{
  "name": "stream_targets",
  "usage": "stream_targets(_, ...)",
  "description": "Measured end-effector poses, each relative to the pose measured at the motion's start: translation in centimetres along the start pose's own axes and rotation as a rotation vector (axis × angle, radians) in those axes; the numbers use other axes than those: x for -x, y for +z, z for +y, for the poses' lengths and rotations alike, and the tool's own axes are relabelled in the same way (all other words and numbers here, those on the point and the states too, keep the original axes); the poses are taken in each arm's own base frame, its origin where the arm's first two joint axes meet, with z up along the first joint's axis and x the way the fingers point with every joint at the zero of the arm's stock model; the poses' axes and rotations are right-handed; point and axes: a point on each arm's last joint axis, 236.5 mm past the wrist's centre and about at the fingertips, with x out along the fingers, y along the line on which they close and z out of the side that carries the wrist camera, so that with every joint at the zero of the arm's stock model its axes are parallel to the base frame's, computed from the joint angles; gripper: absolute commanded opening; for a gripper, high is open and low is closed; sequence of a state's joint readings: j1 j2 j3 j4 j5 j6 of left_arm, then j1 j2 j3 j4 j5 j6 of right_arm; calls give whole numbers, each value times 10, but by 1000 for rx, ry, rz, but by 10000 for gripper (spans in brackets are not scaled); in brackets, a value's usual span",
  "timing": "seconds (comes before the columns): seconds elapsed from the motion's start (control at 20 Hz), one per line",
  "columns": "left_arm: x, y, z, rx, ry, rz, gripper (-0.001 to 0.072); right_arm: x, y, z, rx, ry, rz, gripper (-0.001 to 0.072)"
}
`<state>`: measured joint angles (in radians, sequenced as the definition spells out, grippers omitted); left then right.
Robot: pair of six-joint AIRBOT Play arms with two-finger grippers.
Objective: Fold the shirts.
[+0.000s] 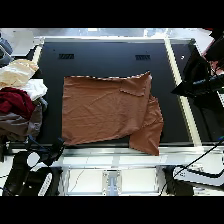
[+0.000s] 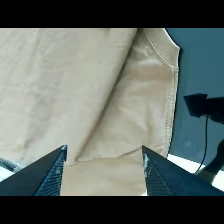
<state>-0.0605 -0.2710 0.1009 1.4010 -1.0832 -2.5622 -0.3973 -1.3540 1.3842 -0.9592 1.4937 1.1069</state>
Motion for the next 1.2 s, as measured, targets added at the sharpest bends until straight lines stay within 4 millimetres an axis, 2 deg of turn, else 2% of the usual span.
stream_targets(0.6,-3,5,-12,8,-43,-15,280,0,-4,5,0,20,17,512)
stream_targets(0.75,-7,26,-36,67,-136,-77,279,0,-4,5,-1,21,18,512)
stream_targets(0.85,-4,55,-53,149,-224,-163,279,0,-5,6,-1,22,21,512)
stream_targets(0.95,0,74,-59,213,-273,-213,279,0,-5,6,-1,24,23,512)
stream_targets(1.05,2,79,-58,233,-278,-228,264,0,-6,6,-1,24,23,512)
stream_targets(1.1,2,78,-55,238,-271,-221,199,0,-6,6,-1,24,23,512)
stream_targets(1.2,4,71,-53,250,-265,-195,199,0,-6,6,-1,24,24,512)
